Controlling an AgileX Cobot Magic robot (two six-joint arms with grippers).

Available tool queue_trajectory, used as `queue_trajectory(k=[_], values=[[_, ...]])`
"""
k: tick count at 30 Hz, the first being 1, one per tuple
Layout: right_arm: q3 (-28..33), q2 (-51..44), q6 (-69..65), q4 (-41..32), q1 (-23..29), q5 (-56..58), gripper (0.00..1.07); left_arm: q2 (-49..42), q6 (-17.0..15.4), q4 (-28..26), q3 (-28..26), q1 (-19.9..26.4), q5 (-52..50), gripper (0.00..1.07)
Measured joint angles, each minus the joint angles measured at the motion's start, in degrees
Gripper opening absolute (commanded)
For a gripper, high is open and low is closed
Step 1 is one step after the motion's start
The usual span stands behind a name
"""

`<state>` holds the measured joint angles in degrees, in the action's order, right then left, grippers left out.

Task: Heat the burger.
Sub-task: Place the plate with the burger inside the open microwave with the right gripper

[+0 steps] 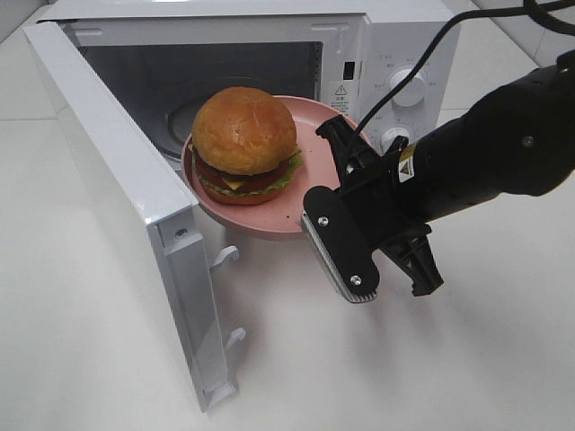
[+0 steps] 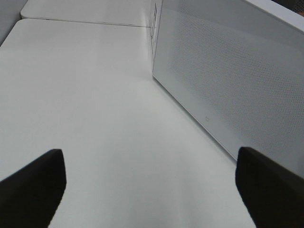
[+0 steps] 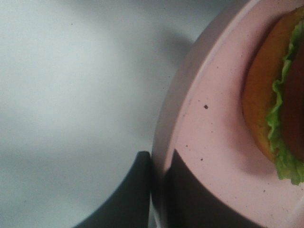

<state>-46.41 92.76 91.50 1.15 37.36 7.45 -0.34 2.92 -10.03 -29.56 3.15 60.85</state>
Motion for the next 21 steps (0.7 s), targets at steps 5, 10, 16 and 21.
queue_trajectory(k=[5,10,16,21], values=[[-2.35,1.95,0.00,0.00,0.00,0.06,0.00,0.00,0.00,0.00,0.00,0.00,0.00,0.88],[-4.53,4.01,0.00,0.00,0.00,0.06,0.00,0.00,0.00,0.00,0.00,0.00,0.00,0.88],[-5.79,5.33,0.00,0.00,0.00,0.17,0.00,0.00,0.00,0.00,0.00,0.00,0.00,0.88],[-8.08,6.88,0.00,-0.63,0.00,0.17,0.00,0.00,0.00,0.00,0.00,0.00,0.00,0.88]])
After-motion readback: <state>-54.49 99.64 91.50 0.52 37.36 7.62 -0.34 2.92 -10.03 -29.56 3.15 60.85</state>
